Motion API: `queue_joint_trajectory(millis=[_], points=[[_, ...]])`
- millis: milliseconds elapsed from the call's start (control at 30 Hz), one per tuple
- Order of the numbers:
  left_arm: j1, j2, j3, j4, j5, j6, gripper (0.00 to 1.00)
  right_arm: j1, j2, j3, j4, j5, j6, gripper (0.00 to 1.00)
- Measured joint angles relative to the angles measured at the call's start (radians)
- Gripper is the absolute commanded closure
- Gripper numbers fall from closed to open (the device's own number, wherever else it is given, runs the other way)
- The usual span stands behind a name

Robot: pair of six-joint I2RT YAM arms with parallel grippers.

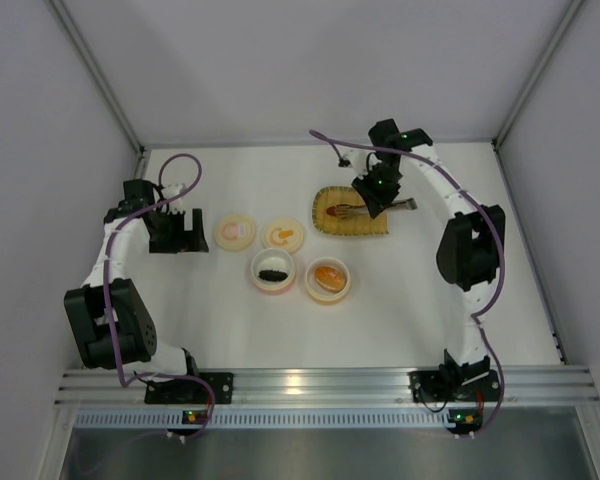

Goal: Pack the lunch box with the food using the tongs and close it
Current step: Pick up the fake food from the plate, then place the fake food in the packing box.

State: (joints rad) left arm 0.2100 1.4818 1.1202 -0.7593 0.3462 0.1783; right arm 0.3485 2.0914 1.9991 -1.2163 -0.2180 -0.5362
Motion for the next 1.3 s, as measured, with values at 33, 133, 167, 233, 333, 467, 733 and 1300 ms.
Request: queue_joint_trajectory(millis=[33,133,167,233,333,467,733,1300], points=[[0.0,0.0,0.0,0.0,0.0,0.0,0.02,-0.001,-0.004,0.0,0.0,-0.002,0.002,1.0],[0.0,0.0,0.0,0.0,0.0,0.0,0.02,-0.006,-0.014,0.0,0.001,-0.011,0.007,1.0],[0.0,0.0,0.0,0.0,0.0,0.0,0.02,-0.008,-0.017,0.0,0.001,-0.015,0.009,1.0],[0.0,0.0,0.0,0.0,0.0,0.0,0.02,-0.012,-0.021,0.0,0.001,-0.02,0.011,1.0],[0.0,0.0,0.0,0.0,0.0,0.0,0.02,-0.016,-0.031,-0.001,0.002,-0.028,0.016,1.0],[0.0,0.0,0.0,-0.001,0.0,0.0,0.02,-0.019,-0.051,-0.002,0.002,-0.046,0.017,1.0],[0.0,0.0,0.0,-0.001,0.001,-0.001,0.02,-0.013,-0.172,-0.05,0.001,-0.127,0.022,1.0],[0.0,0.0,0.0,-0.001,0.004,-0.021,0.02,0.229,-0.355,-0.293,0.033,-0.172,0.129,1.0]])
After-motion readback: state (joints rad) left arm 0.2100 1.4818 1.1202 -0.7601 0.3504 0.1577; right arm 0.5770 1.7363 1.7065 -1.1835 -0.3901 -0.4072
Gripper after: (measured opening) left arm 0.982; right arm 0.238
